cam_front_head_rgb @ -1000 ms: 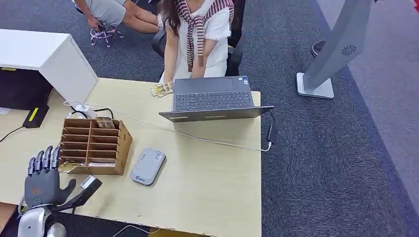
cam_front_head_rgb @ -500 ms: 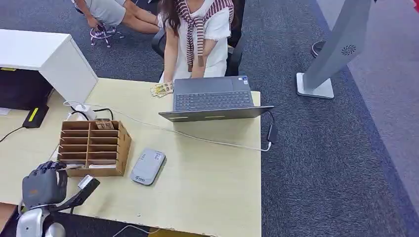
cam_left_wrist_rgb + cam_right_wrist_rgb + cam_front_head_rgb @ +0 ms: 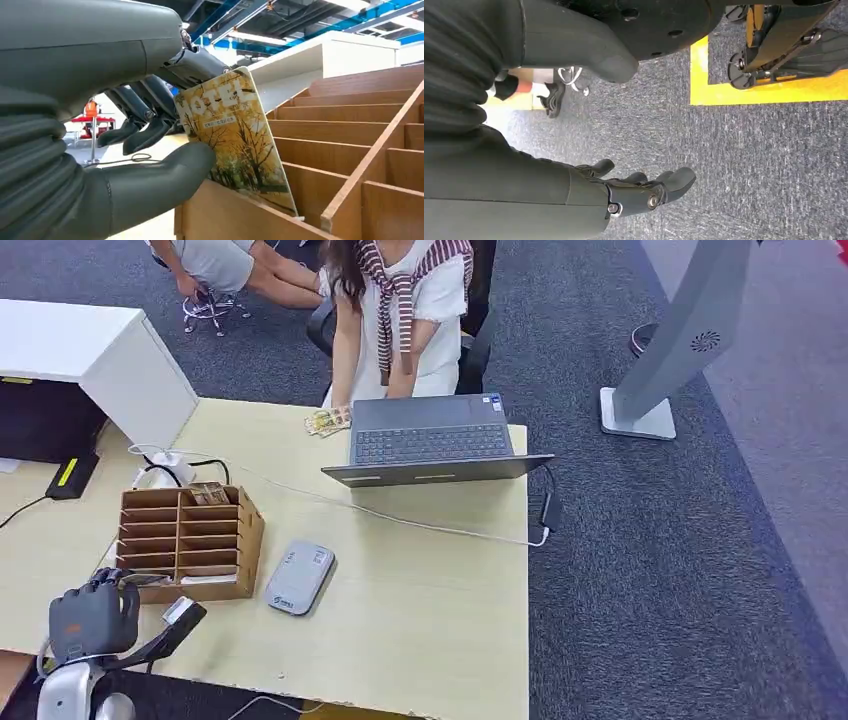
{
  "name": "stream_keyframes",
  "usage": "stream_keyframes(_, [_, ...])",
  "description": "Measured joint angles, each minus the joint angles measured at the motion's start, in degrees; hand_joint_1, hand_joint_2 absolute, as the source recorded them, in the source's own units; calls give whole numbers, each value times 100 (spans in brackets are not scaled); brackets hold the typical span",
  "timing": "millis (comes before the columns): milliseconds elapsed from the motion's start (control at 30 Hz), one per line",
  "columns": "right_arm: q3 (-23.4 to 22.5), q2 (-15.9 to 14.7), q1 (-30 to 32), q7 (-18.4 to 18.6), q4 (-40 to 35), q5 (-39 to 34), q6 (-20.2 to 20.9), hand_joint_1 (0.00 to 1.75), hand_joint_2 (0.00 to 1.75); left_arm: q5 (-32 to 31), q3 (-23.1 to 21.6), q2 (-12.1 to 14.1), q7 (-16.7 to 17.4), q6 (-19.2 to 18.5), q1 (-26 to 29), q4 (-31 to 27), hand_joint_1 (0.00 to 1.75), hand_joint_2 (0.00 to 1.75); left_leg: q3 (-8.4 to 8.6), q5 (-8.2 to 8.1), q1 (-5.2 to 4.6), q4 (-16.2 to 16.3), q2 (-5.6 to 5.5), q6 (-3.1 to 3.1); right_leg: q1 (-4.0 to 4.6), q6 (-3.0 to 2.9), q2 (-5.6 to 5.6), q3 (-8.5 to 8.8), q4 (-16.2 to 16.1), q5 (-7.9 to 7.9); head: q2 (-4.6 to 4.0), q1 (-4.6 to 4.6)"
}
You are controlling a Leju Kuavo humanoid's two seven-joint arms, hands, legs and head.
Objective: Pass the card to the sensor for recognition and then transmit it.
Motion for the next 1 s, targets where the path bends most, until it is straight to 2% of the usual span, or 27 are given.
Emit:
stream_keyframes(367, [13, 0, -2, -15, 0, -31, -2, 0, 175, 125, -278, -68, -142, 0, 252, -711, 175, 175, -1, 0, 0, 0, -1, 0, 0, 0, -1, -1, 0, 0, -2, 0])
stream_keyframes(500, [13, 0, -3, -15, 0, -88, -15, 0, 175, 41, -648, -129, -125, -2, 408, -1604, 175, 175, -2, 0, 0, 1, -4, 0, -1, 0, -3, 0, -1, 0, 0, 0])
stream_keyframes(633, [15, 0, -2, -9, 0, -133, -24, 0, 175, -140, -1150, -175, 96, -39, 454, -2593, 175, 175, 0, 0, -1, 3, -1, 0, -2, 0, 1, 0, -1, 0, 0, 2])
stream_keyframes(800, [28, 9, -11, 19, 0, -127, -166, 0, 175, -53, -1717, -155, 240, -244, 234, -3318, 175, 175, 0, 0, -2, 3, -3, 0, -2, 0, -4, 0, -1, 0, 0, -2])
stream_keyframes(1000, [85, 50, -35, 55, -2, -125, -236, 0, 175, 0, -1976, -111, 306, -444, -271, -3379, 175, 175, 4, 2, 1, 3, 1, -2, 2, -2, 0, 1, 2, 2, 0, 0])
